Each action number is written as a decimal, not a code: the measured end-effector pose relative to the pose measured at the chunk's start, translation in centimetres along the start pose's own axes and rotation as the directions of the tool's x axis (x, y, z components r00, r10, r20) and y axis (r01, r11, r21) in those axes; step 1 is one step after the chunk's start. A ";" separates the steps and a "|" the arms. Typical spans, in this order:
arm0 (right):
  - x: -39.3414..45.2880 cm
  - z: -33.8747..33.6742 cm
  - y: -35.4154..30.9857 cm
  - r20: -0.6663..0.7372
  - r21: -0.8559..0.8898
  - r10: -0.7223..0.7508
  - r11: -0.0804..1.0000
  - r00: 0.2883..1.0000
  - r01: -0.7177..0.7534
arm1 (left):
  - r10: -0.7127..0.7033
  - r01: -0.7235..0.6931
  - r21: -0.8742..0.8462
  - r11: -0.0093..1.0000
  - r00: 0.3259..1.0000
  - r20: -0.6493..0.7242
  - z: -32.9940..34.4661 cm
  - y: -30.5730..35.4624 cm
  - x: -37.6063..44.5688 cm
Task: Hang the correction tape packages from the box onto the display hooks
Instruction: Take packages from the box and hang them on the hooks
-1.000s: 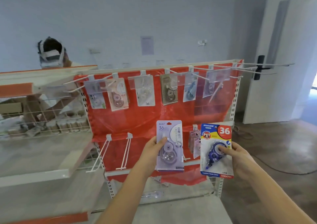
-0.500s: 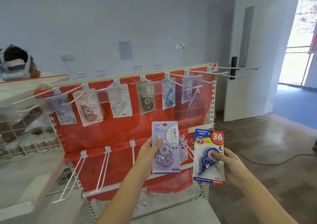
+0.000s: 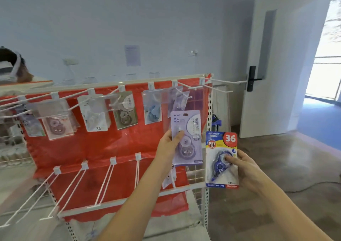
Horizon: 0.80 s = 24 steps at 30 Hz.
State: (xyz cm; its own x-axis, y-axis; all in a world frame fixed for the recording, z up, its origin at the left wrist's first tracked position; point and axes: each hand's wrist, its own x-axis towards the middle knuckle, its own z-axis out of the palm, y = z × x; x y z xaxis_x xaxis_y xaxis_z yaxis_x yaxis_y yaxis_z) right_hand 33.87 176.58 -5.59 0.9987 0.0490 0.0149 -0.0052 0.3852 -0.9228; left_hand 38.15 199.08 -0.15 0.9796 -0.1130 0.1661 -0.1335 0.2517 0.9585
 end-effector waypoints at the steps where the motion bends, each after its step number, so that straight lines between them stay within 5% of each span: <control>1: 0.5 -0.7 -0.4 0.003 0.001 -0.002 1.000 1.000 0.002 | 0.012 -0.012 0.003 1.000 1.000 -0.010 0.8 0.2 0.6; 24: 9.1 -2.0 -0.8 0.013 0.032 0.100 0.994 0.995 -0.100 | 0.174 -0.159 0.125 0.979 0.977 -0.126 1.9 -0.1 8.6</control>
State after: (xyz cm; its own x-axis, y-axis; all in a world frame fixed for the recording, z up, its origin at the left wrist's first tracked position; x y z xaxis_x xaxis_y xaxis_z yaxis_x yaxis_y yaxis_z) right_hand 43.06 174.88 -5.45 0.9924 0.0993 -0.0725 -0.1070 0.4078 -0.9068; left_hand 46.29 196.25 1.66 0.9524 0.0545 0.3001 -0.3049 0.1446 0.9414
